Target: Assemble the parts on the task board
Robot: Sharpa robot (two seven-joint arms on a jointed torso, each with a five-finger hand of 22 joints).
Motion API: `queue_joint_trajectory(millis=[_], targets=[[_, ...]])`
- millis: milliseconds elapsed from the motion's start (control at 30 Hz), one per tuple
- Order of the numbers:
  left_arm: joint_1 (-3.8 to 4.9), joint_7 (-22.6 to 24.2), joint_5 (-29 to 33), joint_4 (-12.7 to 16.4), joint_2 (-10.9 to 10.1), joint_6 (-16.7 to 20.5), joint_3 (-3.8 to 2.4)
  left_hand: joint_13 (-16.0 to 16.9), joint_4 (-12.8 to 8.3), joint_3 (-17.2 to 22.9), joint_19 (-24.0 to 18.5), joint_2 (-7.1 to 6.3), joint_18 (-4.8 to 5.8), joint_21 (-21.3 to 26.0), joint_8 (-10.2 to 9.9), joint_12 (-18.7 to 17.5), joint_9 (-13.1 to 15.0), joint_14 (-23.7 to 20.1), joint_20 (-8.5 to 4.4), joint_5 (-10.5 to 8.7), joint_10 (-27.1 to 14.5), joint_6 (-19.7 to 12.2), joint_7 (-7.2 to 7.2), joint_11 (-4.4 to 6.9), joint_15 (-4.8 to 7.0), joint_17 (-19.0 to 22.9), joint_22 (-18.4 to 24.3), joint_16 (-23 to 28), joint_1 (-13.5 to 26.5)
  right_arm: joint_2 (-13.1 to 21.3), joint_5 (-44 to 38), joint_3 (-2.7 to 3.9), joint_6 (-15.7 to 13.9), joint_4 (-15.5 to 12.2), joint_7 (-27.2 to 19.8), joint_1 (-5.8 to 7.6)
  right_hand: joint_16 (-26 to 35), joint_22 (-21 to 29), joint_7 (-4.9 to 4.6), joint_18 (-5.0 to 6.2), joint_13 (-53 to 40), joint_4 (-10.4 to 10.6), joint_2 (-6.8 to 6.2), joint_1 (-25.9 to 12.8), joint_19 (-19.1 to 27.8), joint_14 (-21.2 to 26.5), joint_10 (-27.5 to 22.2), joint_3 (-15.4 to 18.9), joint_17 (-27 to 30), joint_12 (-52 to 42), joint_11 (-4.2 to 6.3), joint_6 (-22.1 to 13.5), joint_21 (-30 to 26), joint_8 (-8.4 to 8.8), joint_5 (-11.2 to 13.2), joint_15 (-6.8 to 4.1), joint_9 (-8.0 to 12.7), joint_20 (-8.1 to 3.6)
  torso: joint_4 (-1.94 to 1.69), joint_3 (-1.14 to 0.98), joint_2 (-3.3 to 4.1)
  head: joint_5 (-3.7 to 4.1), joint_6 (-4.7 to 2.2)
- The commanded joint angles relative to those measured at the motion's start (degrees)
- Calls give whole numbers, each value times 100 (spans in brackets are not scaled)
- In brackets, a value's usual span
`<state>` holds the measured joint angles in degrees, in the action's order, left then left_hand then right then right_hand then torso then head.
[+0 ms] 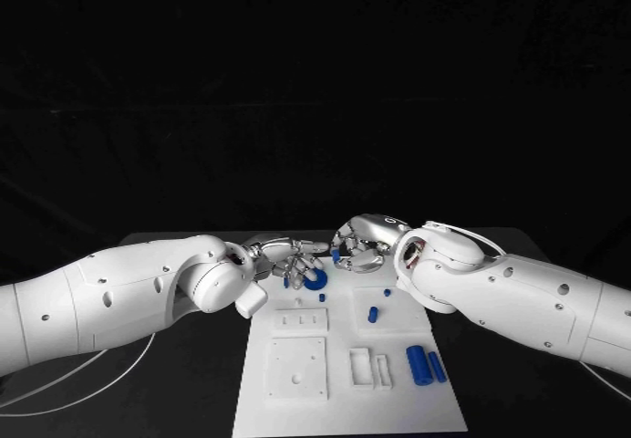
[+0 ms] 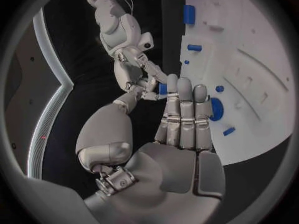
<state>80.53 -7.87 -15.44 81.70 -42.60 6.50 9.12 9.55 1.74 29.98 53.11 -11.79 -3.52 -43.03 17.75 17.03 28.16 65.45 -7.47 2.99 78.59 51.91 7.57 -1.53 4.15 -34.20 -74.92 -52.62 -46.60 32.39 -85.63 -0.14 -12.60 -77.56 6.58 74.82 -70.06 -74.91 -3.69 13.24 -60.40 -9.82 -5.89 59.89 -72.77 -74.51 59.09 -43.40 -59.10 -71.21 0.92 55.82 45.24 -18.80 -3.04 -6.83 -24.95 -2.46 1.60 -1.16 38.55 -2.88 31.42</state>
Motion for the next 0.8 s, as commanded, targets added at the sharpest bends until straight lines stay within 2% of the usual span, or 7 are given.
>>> queue_joint_trajectory(millis=[33,67,133,233,333,700,800], targets=[[13,-391,-363,-1,30,-27,-3,9,68,18,-41,-68,3,-36,-17,18,10,-50,-211,-18,-47,2,-6,14,-9,10,-38,-30,-9,-25,-122,-13,135,-54,60,0,-21,-85,-167,176,5,10,12,47,-52,7,41,-39,-5,-28,9,243,38,-111,23,-38,-234,-6,-6,-6,2,-25,21],[16,-438,-405,2,36,36,-3,11,84,23,-42,-77,2,-37,-17,19,11,-52,-211,-18,-49,1,-6,14,-9,11,-37,-30,-9,-27,-122,-17,144,-68,58,0,-21,-85,-167,176,5,10,13,47,-52,7,41,-40,-5,-28,9,243,38,-111,23,-38,-235,-6,-6,-5,3,-38,22],[19,-469,-414,-2,39,111,-3,14,297,78,-84,-176,8,-22,-50,-7,5,-109,-195,-17,-122,-55,20,-12,-32,42,-23,1,47,-44,-122,-24,175,-79,49,-1,-21,-85,-167,176,5,10,14,48,-53,6,41,-42,-5,-28,9,243,38,-111,23,-39,-235,-6,-8,-4,5,-74,22],[19,-458,-414,-13,52,139,-3,17,454,140,-154,-261,13,3,-119,-37,-23,-181,-160,-16,-208,-187,68,-57,-73,85,-9,49,-13,-82,-121,-43,187,-66,41,-5,-20,-85,-167,176,6,13,18,47,-54,6,43,-48,-6,-27,9,241,38,-111,23,-39,-236,-5,-2,-8,11,-104,20],[19,-470,-414,-3,68,140,-3,26,495,143,-165,-277,11,-1,-122,-34,-25,-183,-150,-15,-217,-202,74,-62,-81,95,-9,49,-64,-100,-121,-64,191,-83,38,-7,-20,-84,-167,176,7,14,20,47,-55,5,44,-51,-7,-27,9,240,38,-111,23,-39,-237,-5,-2,-7,11,-103,31],[20,-469,-414,3,117,30,-3,46,500,51,-229,-187,11,1,-73,-44,-8,-234,-112,-15,-286,-155,75,-74,-114,137,-5,76,-285,-138,-121,-90,231,-117,38,-10,-20,-84,-167,176,7,13,22,50,-57,4,46,-62,-8,-25,10,238,37,-110,23,-40,-239,-6,-1,0,14,-81,60],[20,-481,-415,-4,133,3,-3,59,424,-40,-244,-113,11,-8,-35,-39,7,-240,-103,-17,-297,-105,63,-68,-119,148,-7,73,-398,-159,-121,-99,239,-109,36,-15,-20,-84,-167,176,8,13,22,50,-57,4,46,-63,-8,-25,10,238,37,-110,23,-40,-240,-6,-8,-4,15,-76,63]])
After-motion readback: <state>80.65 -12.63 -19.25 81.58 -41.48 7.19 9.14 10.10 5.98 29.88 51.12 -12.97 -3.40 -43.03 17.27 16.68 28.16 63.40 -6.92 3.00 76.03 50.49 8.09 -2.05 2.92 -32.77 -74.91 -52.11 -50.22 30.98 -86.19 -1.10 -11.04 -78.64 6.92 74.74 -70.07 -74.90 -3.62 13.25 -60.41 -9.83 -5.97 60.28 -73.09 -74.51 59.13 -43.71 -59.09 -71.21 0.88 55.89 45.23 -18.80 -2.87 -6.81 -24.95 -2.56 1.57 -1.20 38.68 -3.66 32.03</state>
